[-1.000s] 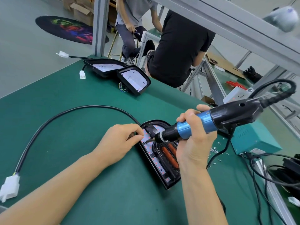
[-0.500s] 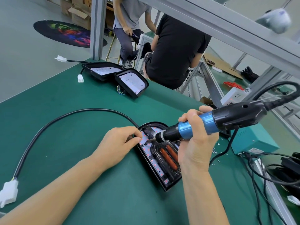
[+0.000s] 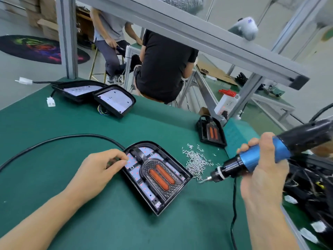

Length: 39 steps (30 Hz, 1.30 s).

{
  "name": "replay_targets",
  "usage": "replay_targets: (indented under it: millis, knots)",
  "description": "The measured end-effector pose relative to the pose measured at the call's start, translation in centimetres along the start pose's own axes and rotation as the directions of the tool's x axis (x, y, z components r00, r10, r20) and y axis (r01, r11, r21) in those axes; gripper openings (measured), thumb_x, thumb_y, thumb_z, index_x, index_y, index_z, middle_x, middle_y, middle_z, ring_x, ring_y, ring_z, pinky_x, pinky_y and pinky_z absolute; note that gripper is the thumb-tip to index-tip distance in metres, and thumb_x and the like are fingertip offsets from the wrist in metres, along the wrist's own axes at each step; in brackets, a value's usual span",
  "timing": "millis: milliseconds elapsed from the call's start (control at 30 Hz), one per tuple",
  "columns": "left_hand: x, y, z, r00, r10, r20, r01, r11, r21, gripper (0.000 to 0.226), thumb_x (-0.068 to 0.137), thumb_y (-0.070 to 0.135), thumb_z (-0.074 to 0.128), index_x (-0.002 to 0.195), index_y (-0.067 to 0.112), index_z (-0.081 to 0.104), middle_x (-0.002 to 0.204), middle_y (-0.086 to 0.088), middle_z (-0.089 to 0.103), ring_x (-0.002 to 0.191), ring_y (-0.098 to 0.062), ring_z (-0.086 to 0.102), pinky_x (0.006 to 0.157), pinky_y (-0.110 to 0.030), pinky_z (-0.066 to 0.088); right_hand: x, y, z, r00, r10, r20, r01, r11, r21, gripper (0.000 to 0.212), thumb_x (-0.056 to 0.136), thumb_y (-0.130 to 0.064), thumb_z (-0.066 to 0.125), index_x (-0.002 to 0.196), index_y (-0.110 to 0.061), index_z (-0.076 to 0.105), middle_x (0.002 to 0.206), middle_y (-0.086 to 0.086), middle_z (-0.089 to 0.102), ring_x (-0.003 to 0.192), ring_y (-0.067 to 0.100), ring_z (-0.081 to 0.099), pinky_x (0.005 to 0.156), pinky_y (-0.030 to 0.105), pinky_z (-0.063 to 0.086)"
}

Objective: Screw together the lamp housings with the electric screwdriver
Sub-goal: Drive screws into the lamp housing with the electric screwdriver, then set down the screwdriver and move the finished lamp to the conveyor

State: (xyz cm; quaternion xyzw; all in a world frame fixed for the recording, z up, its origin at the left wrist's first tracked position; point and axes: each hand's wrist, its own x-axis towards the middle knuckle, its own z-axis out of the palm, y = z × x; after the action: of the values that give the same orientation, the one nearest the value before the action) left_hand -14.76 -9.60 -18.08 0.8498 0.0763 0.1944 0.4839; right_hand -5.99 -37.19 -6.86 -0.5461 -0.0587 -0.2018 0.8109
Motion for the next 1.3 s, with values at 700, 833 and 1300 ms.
replay_targets:
  millis: [700, 833, 1300]
  knots:
    - [12.6, 11.3, 12.4, 0.910, -0.010, 0.414, -0.285, 0.711, 0.643, 0.018, 0.083, 0.013, 0.055, 0.087, 0.021, 0.071, 0.096, -0.001, 0.069, 0.089, -0.028, 0.062, 0.071, -0.031, 0.047, 5.5, 1.8, -11.4, 0.924, 0.360, -0.129, -0.202, 0.172, -0.964, 0.050, 0.093, -0.047, 0.058, 0.108, -0.006, 0.034, 0.094, 0.012, 0.057, 0.073, 0.023, 0.058, 0.063, 0.036, 0.042]
    - [13.7, 10.6, 14.0, 0.883, -0.113, 0.455, -0.298, 0.615, 0.730, 0.012, 0.081, 0.007, 0.054, 0.070, 0.013, 0.054, 0.095, -0.009, 0.066, 0.081, -0.029, 0.057, 0.065, -0.030, 0.042, 4.8, 2.6, -12.3, 0.914, 0.395, -0.094, -0.081, -0.050, -0.995, 0.054, 0.092, -0.052, 0.056, 0.115, -0.007, 0.038, 0.093, 0.007, 0.053, 0.084, 0.027, 0.054, 0.069, 0.033, 0.039]
    - [14.2, 9.0, 14.5, 0.823, -0.194, 0.534, -0.201, 0.779, 0.594, 0.012, 0.075, 0.014, 0.073, 0.085, 0.018, 0.076, 0.096, 0.002, 0.073, 0.093, -0.020, 0.066, 0.074, -0.025, 0.047, 6.3, 5.8, -11.4, 0.904, 0.425, -0.032, 0.194, -0.477, -0.857, 0.036, 0.098, -0.049, 0.041, 0.104, -0.019, 0.061, 0.067, -0.006, 0.037, 0.074, 0.018, 0.056, 0.059, 0.026, 0.035]
